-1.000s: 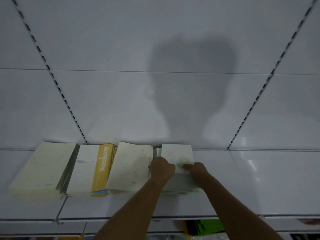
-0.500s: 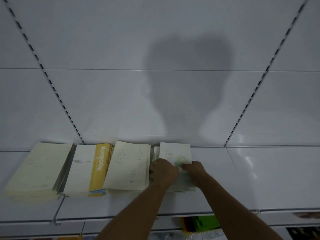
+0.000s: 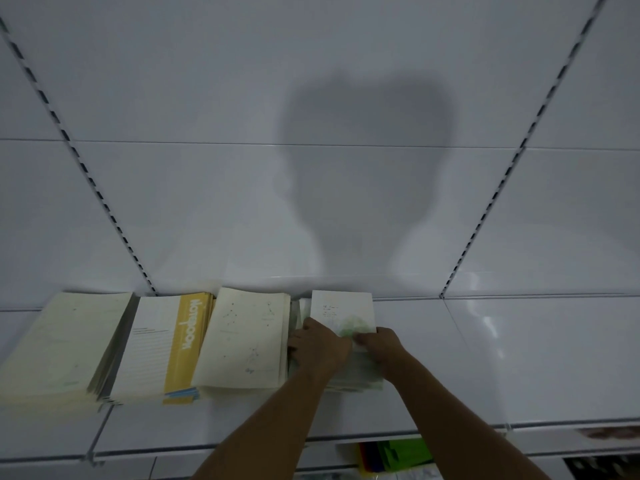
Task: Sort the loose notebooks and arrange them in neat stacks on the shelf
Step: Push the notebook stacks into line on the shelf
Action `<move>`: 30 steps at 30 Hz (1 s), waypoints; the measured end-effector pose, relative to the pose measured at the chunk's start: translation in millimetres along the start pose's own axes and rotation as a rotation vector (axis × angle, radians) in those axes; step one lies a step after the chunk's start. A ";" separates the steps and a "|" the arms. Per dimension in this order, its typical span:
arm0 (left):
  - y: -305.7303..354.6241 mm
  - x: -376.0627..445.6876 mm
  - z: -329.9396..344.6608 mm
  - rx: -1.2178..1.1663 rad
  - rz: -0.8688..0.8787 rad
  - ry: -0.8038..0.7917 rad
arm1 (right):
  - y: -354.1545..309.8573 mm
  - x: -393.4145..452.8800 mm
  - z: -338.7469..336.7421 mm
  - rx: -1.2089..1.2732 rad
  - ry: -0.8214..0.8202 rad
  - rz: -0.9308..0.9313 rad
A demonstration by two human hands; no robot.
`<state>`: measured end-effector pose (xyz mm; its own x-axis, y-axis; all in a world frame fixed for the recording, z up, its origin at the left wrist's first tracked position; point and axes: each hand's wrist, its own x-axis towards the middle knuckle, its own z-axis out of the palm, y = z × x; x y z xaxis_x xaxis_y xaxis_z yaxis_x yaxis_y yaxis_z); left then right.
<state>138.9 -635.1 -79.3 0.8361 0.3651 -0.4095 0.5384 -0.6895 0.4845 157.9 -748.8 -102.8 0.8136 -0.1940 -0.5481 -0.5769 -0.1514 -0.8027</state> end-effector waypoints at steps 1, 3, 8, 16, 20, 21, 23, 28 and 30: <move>-0.2 -0.4 2.5 0.003 -0.002 -0.006 | 0.3 0.2 -0.1 0.001 0.001 0.002; -1.0 -1.0 6.8 0.005 -0.011 -0.012 | 1.6 0.9 0.1 0.011 0.003 0.006; -3.2 2.9 6.7 -0.020 -0.010 -0.002 | 2.2 0.1 0.7 0.018 -0.002 0.006; 6.9 3.6 9.1 -0.021 -0.078 -0.016 | 6.9 0.2 -2.6 0.000 -0.014 -0.011; 3.8 5.4 11.3 -0.031 -0.079 -0.010 | 7.6 2.2 -2.4 0.002 -0.014 -0.011; 3.6 5.8 12.0 -0.028 -0.080 -0.008 | 8.2 2.7 -2.6 -0.001 -0.016 -0.014; 1.9 7.9 11.3 -0.055 -0.087 -0.001 | 9.7 4.4 -3.0 -0.005 -0.020 -0.016; -3.8 8.5 11.2 -0.095 -0.061 -0.003 | 9.1 8.7 -10.5 -0.004 0.012 -0.017; -3.3 3.7 12.8 -0.093 -0.062 0.007 | 9.2 10.4 -16.3 -0.018 0.026 -0.001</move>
<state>138.9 -639.5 -92.3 0.8014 0.4101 -0.4353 0.5962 -0.6049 0.5279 159.8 -768.0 -112.1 0.8119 -0.2188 -0.5412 -0.5778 -0.1692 -0.7985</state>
